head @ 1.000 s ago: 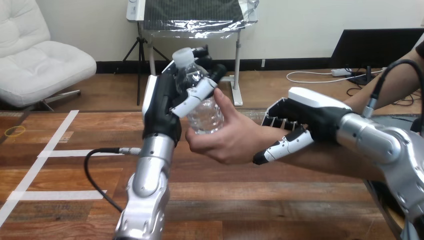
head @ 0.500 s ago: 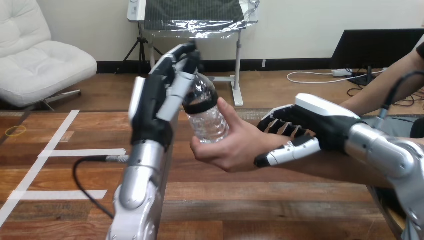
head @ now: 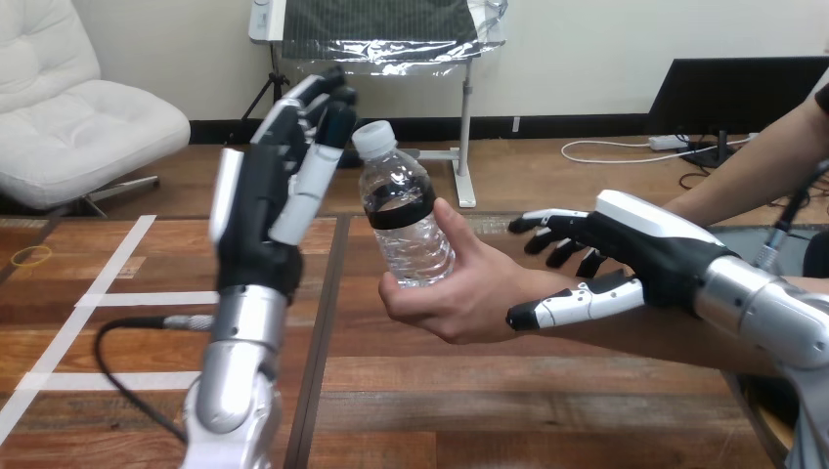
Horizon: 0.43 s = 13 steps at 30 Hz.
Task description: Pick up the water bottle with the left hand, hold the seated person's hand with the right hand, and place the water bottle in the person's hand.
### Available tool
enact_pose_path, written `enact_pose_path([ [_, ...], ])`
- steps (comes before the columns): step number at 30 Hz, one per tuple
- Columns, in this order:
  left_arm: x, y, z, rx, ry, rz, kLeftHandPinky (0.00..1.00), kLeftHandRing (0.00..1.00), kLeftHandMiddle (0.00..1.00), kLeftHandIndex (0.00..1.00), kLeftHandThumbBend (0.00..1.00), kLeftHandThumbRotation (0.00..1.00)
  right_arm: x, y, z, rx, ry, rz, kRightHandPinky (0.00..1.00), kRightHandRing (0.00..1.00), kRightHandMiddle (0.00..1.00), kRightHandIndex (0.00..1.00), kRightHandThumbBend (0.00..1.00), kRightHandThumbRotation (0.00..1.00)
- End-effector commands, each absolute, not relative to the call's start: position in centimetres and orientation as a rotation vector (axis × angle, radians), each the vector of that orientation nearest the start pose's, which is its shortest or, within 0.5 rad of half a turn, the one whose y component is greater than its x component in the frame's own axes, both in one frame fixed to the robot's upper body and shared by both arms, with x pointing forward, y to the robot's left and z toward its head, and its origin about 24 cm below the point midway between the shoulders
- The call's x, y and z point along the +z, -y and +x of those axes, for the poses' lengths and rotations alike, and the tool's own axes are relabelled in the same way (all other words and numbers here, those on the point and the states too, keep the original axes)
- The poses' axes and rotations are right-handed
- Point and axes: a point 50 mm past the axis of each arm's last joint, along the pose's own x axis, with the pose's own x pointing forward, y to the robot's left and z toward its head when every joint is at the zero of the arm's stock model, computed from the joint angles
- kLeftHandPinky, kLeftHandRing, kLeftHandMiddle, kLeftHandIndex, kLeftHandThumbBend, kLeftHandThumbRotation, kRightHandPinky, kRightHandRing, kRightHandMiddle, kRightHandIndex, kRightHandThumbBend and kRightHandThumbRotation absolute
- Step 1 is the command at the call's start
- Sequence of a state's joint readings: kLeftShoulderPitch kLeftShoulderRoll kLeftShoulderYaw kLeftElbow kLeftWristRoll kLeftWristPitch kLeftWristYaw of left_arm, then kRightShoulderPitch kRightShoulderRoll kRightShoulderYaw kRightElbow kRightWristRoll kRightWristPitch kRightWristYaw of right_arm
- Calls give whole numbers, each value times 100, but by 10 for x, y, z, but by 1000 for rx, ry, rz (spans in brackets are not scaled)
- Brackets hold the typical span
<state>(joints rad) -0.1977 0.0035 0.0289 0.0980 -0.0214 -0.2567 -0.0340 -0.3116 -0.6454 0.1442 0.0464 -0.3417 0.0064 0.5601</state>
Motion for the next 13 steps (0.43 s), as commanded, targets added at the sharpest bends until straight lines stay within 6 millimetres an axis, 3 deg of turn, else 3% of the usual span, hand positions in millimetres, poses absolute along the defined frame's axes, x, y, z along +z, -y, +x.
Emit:
enact_pose_path([
  [1,111,-142,282,-70,420,-2,56,72,79,79,99,73,122,208,296,566,-18,-1014,68,86,90,94,100,64],
  [8,109,-146,274,-74,424,-7,54,72,80,80,99,75,122,210,292,536,-10,-992,69,87,91,95,100,67],
  [13,107,-148,270,-73,426,-25,54,73,80,80,91,79,122,211,289,490,1,-992,69,89,92,95,100,70],
])
